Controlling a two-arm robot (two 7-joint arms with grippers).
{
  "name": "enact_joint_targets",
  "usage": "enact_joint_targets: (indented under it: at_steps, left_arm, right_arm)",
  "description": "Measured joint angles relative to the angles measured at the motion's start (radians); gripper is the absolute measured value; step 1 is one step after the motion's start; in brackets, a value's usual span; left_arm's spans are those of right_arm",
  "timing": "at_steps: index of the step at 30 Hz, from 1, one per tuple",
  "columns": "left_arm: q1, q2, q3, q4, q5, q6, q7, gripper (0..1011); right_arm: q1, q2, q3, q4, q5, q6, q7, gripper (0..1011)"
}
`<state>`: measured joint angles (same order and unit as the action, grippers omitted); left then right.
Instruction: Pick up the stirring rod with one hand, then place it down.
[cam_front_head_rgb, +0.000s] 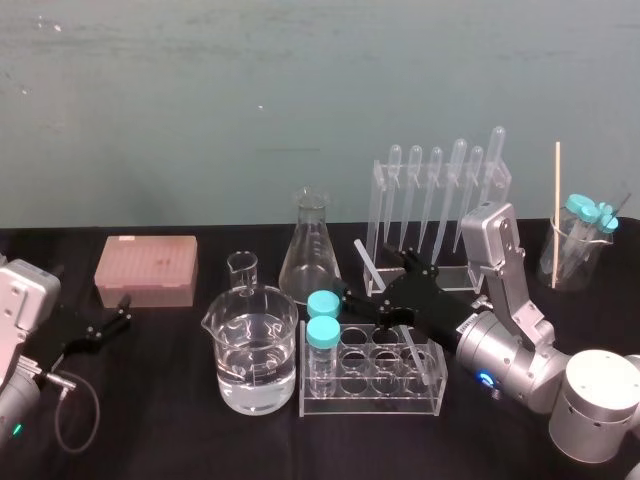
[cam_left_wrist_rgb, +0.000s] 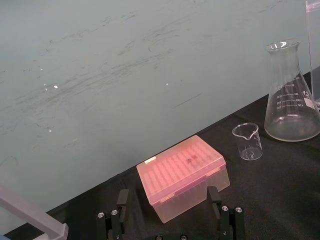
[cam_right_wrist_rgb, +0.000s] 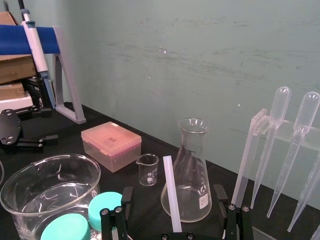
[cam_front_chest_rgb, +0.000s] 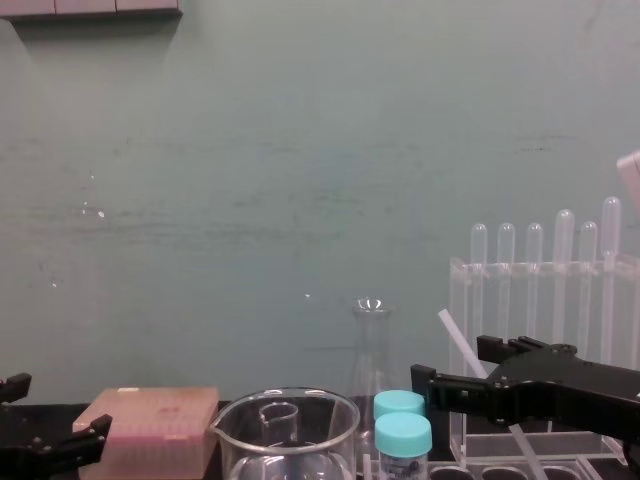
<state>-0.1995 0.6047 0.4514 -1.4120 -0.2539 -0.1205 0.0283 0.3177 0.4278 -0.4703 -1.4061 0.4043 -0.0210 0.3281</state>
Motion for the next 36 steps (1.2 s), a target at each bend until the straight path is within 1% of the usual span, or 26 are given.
enact_joint_targets:
  at_steps: [11,13,14,16,23,24,25,27,30,31,32,33,34,35,36]
  left_arm:
    - [0.0,0.0,0.0,0.0,0.0,0.0,0.0,1000]
    - [0.0,0.0,0.0,0.0,0.0,0.0,0.0,1000]
    - [0.0,0.0,0.0,0.0,0.0,0.0,0.0,1000]
    - [0.0,0.0,0.0,0.0,0.0,0.0,0.0,1000]
    - [0.0,0.0,0.0,0.0,0.0,0.0,0.0,1000]
    - [0.0,0.0,0.0,0.0,0.0,0.0,0.0,1000]
    - [0.0,0.0,0.0,0.0,0.0,0.0,0.0,1000]
    - [0.0,0.0,0.0,0.0,0.0,0.0,0.0,1000]
    - [0.0,0.0,0.0,0.0,0.0,0.0,0.0,1000]
    - [0.0,0.0,0.0,0.0,0.0,0.0,0.0,1000]
    - [0.0,0.0,0.0,0.0,0.0,0.0,0.0,1000]
    - [0.0,0.0,0.0,0.0,0.0,0.0,0.0,1000]
    - [0.0,0.0,0.0,0.0,0.0,0.0,0.0,1000]
    - [0.0,0.0,0.0,0.0,0.0,0.0,0.0,1000]
    - [0.0,0.0,0.0,0.0,0.0,0.0,0.0,1000]
  right_arm:
    - [0.001,0.001,-0.002,0.0,0.0,-0.001,0.0,1002]
    - [0.001,0.001,-0.002,0.0,0.0,-0.001,0.0,985]
    - [0.001,0.001,-0.002,0.0,0.0,-0.001,0.0,948]
    - [0.001,0.002,-0.002,0.0,0.0,-0.002,0.0,928]
    - [0.002,0.002,-0.003,0.001,0.001,-0.004,0.001,734]
    - [0.002,0.002,-0.003,0.001,0.001,-0.004,0.001,682]
    - [0.002,0.002,-0.003,0.001,0.001,-0.004,0.001,682]
    - [0.002,0.002,-0.003,0.001,0.001,-0.004,0.001,577]
    - [0.002,0.002,-0.003,0.001,0.001,-0.004,0.001,516]
    - [0.002,0.002,-0.003,0.001,0.001,-0.005,0.001,452]
    - [0.002,0.003,-0.003,0.001,0.001,-0.005,0.001,433]
    - [0.002,0.003,-0.003,0.001,0.001,-0.005,0.001,392]
    - [0.002,0.003,-0.003,0.001,0.001,-0.005,0.001,392]
    - [0.002,0.003,-0.003,0.001,0.001,-0.005,0.001,330]
    - [0.002,0.002,-0.003,0.001,0.001,-0.005,0.001,289]
